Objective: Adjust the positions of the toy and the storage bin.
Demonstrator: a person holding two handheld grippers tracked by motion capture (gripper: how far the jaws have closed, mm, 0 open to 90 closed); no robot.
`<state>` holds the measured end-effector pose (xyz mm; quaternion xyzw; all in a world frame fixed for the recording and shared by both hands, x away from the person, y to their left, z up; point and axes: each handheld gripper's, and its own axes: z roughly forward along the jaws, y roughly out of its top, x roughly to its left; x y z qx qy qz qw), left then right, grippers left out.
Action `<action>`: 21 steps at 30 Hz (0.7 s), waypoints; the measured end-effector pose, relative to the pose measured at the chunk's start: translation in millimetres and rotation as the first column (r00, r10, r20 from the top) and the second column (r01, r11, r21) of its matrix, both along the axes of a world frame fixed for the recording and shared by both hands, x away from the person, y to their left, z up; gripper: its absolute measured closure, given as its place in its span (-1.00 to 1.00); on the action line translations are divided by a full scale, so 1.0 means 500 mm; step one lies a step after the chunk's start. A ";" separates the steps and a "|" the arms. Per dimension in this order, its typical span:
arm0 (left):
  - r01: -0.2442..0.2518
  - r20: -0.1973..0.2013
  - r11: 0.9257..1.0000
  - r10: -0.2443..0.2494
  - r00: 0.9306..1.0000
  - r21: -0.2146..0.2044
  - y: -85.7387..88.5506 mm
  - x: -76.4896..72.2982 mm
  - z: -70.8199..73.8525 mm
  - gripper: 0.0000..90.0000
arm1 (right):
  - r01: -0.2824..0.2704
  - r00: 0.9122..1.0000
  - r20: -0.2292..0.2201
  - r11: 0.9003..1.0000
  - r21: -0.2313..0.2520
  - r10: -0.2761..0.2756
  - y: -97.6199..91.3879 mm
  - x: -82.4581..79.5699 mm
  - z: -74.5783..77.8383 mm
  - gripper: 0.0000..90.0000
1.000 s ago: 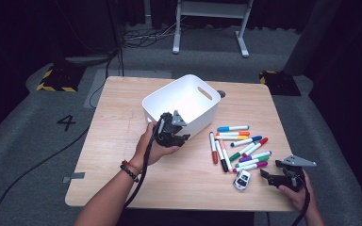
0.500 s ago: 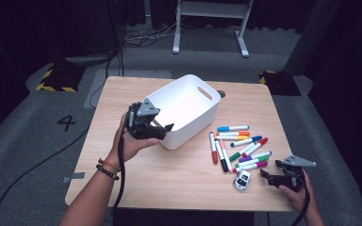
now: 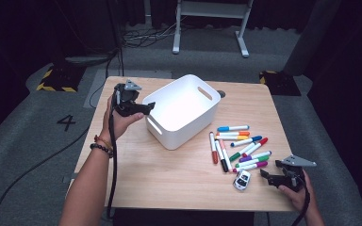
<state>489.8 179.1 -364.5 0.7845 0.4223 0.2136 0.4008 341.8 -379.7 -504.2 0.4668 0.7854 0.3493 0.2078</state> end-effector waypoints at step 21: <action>0.048 -0.056 0.997 -0.046 0.997 0.052 0.002 0.013 -0.042 0.69 | -0.003 1.000 0.001 1.000 -0.001 0.003 0.000 0.000 0.000 -0.62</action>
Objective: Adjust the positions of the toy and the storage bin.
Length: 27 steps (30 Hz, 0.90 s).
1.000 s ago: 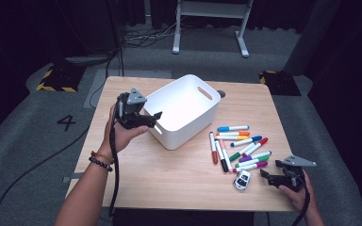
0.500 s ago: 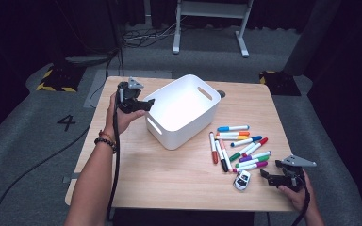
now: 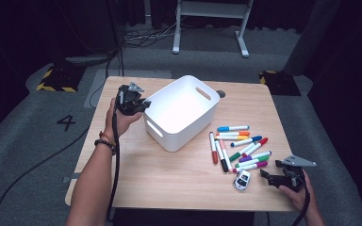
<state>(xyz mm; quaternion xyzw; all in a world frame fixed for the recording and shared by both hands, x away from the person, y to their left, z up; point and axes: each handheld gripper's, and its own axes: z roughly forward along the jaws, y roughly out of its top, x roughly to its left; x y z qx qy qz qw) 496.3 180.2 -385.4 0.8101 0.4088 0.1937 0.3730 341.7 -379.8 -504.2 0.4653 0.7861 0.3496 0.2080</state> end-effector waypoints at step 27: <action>0.067 0.095 0.998 -0.065 0.993 -0.022 -0.115 -0.259 -0.024 -0.24 | 0.000 1.000 0.000 1.000 0.000 0.000 0.000 0.000 0.000 -0.62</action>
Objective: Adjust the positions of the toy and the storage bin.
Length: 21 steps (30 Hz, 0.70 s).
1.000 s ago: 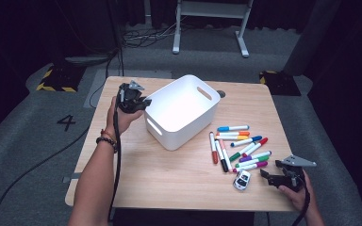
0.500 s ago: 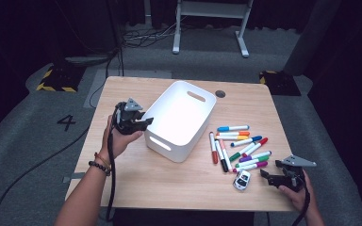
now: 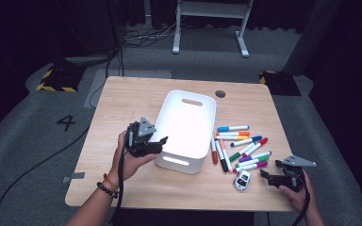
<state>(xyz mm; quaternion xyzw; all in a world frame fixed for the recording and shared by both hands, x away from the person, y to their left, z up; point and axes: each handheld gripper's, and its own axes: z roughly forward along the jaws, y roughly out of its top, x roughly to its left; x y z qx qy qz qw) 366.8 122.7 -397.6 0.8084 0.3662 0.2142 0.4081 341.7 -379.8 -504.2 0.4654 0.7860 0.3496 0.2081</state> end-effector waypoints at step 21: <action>0.021 0.022 0.999 -0.020 1.000 -0.040 -0.049 -0.030 0.017 -0.60 | 0.000 1.000 0.000 1.000 0.000 0.000 0.000 0.000 0.000 -0.62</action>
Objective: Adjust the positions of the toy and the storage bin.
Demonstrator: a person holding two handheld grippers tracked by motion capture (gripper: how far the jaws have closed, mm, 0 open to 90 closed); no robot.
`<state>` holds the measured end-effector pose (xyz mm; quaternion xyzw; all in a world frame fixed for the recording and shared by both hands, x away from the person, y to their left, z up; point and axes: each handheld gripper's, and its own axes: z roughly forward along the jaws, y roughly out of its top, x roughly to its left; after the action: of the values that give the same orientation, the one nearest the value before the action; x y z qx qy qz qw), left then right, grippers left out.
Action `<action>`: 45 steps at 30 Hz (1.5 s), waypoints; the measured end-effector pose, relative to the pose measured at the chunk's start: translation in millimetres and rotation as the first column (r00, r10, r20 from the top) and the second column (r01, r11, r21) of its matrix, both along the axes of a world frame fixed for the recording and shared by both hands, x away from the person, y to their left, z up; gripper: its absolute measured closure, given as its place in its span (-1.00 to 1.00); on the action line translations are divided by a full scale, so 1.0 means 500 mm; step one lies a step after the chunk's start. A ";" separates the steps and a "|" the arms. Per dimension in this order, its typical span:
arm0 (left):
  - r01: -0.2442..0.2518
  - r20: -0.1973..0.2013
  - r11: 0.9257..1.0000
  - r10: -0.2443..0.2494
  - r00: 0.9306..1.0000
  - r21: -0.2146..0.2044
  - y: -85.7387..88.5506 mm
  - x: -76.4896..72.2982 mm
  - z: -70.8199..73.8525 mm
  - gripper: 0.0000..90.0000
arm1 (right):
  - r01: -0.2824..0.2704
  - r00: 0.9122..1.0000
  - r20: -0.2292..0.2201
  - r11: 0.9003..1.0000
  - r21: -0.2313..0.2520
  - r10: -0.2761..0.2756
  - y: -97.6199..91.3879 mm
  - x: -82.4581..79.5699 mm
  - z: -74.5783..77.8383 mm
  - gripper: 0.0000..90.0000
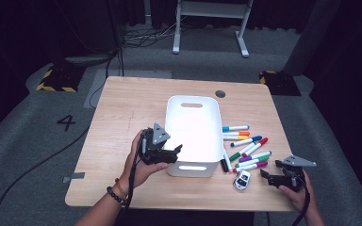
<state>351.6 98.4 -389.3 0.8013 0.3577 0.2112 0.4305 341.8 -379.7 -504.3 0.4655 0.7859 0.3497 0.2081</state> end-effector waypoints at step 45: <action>0.136 -0.208 0.981 -0.105 0.972 0.139 0.192 0.029 -0.185 -0.62 | 0.001 1.000 -0.001 1.000 0.002 -0.001 0.000 0.001 0.000 -0.62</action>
<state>366.1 194.2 -481.6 0.8693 0.3325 0.1297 0.3420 342.0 -379.8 -504.2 0.4662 0.7855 0.3501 0.2074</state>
